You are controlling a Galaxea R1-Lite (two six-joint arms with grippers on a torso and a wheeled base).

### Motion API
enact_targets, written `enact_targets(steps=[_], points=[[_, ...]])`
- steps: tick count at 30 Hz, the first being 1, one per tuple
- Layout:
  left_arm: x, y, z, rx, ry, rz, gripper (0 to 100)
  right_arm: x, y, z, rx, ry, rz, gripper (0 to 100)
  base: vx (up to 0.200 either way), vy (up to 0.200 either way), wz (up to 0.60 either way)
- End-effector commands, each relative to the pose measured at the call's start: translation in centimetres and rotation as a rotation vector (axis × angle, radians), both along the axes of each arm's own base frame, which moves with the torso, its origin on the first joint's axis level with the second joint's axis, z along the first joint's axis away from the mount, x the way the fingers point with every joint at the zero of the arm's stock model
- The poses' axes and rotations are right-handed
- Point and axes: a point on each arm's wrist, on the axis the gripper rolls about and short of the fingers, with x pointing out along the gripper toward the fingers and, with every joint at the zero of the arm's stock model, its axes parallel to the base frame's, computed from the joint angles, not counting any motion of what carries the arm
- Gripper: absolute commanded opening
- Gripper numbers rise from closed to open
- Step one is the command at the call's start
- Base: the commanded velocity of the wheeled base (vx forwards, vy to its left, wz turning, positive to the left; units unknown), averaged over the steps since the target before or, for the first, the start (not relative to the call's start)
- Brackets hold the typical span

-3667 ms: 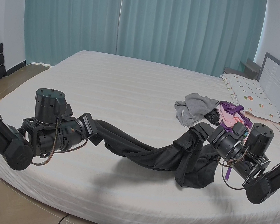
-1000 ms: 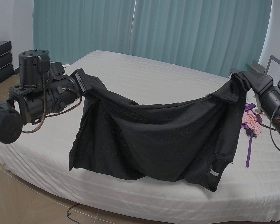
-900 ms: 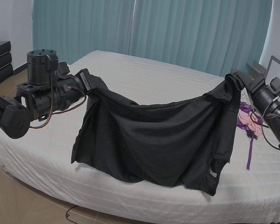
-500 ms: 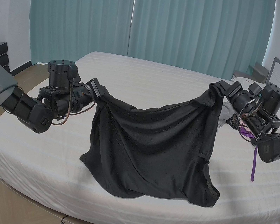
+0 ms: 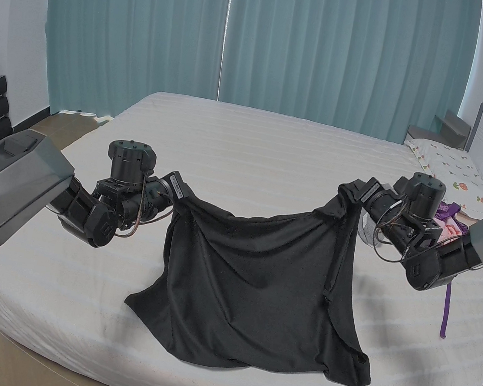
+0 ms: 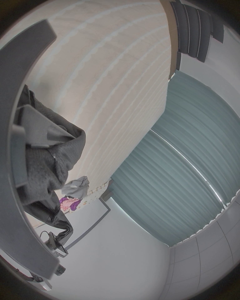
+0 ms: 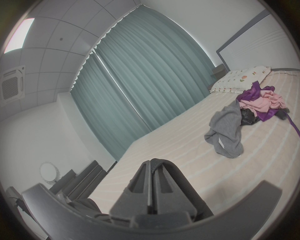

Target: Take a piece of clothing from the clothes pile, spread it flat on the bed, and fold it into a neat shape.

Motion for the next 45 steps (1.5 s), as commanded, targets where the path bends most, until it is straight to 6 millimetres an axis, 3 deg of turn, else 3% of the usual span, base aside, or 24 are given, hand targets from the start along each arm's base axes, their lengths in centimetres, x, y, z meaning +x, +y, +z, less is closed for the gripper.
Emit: enact_targets(steps=[1,10,11,12,16,19,27,30,31,36,38,39,45], points=[[1.4,-0.2,-4.5,0.022,0.077,0.007,0,1.8,0.5,-5.6,-0.036,0.091,-0.043,0,0.0,0.0,0.0],[1.8,-0.7,-7.6,0.03,0.138,0.002,0,3.3,0.5,-10.9,-0.082,0.158,-0.098,0,0.0,0.0,0.0],[1.9,-0.8,-8.1,0.031,0.146,0.002,100,3.4,0.5,-11.6,-0.093,0.17,-0.097,100,0.0,0.0,0.0],[1.9,-0.8,-8.1,0.031,0.146,0.002,100,3.4,0.5,-11.6,-0.093,0.17,-0.097,100,0.0,0.0,0.0],[2.0,-0.7,-9.9,0.04,0.18,0.007,100,3.4,0.5,-14.8,-0.139,0.232,-0.093,100,0.0,0.0,0.0],[1.9,-0.3,-10.3,0.047,0.207,0.024,100,3.4,-0.7,-15.0,-0.142,0.254,-0.115,100,0.0,0.0,0.0],[1.9,2.7,-9.3,-0.064,0.311,0.13,100,2.1,-4.1,-12.8,-0.11,0.317,-0.146,100,0.0,0.0,0.0],[1.8,2.8,-9.3,-0.064,0.314,0.132,100,2.0,-4.1,-12.8,-0.11,0.317,-0.148,100,0.0,0.0,0.0],[1.7,4.1,-8.5,-0.049,0.365,0.16,100,1.7,-5.4,-11.2,-0.092,0.304,-0.166,100,0.0,0.0,0.0],[1.5,5.5,-6.8,-0.074,0.36,0.172,100,-0.2,-5.4,-10.5,-0.088,0.333,-0.11,100,0.0,0.0,0.0],[1.5,5.5,-6.8,-0.074,0.36,0.172,100,-0.2,-5.4,-10.5,-0.088,0.333,-0.11,100,0.0,0.0,0.0],[0.8,5.8,-6.7,-0.072,0.384,0.149,100,-1.8,-5.2,-10.1,-0.084,0.358,-0.058,100,0.0,0.0,0.0],[-0.2,5.9,-6.9,-0.024,0.479,0.093,100,-3.2,-4.2,-10.5,-0.096,0.4,-0.007,100,0.0,0.0,0.0]])
